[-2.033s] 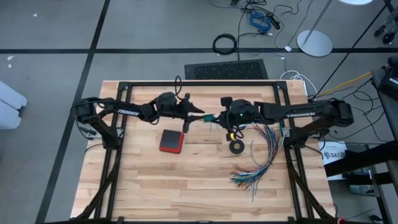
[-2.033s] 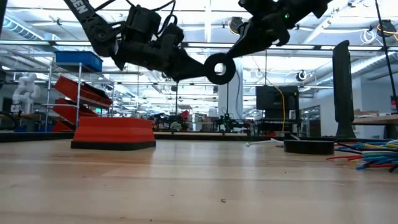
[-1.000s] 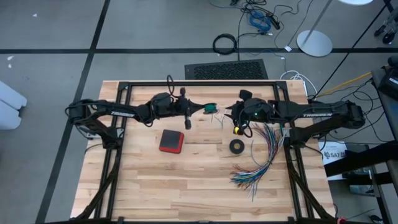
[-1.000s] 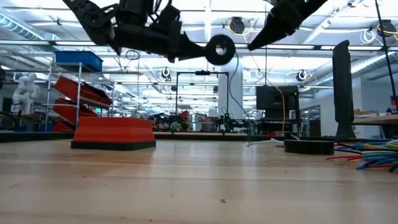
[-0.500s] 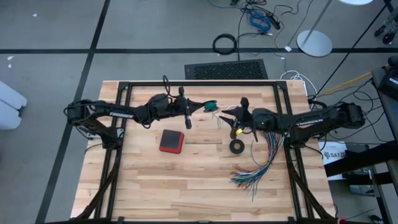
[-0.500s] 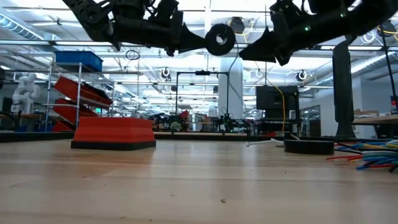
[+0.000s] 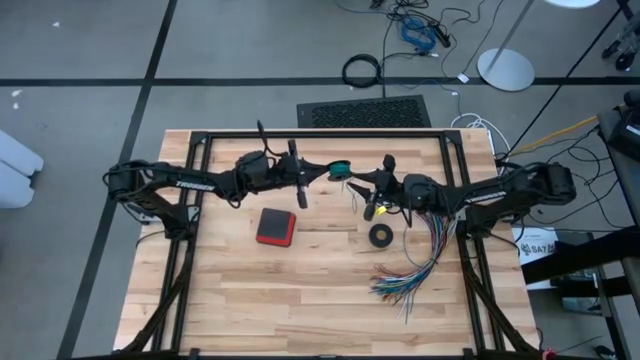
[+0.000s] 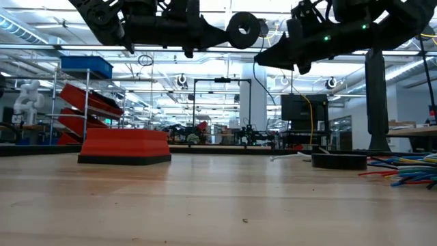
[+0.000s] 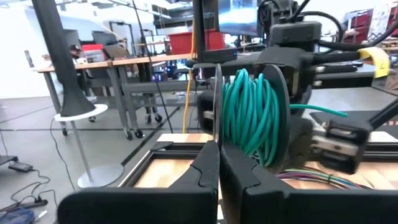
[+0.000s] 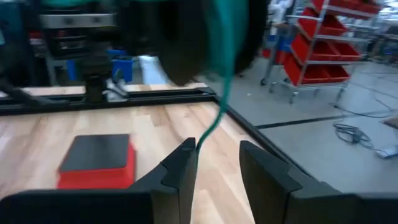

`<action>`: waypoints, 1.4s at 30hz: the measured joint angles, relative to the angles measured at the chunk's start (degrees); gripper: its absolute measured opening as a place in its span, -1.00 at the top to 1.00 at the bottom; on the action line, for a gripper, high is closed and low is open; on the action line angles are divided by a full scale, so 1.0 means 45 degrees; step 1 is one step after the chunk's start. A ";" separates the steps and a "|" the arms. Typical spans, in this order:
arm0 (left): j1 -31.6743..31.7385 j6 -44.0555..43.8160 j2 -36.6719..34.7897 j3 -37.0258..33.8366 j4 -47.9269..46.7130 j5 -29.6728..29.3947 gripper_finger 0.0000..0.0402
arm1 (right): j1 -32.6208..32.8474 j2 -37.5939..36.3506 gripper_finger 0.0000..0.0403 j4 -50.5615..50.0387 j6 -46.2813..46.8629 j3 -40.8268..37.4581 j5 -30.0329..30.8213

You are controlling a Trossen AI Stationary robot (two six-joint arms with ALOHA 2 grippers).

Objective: Coiling cords
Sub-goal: Uncoil the green wire cable from the spool

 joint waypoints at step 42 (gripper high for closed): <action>0.0029 0.1554 0.0023 -0.0009 -0.0269 -0.5138 1.00 | 0.0664 0.1730 1.00 -0.1184 -0.0164 0.1840 -0.1359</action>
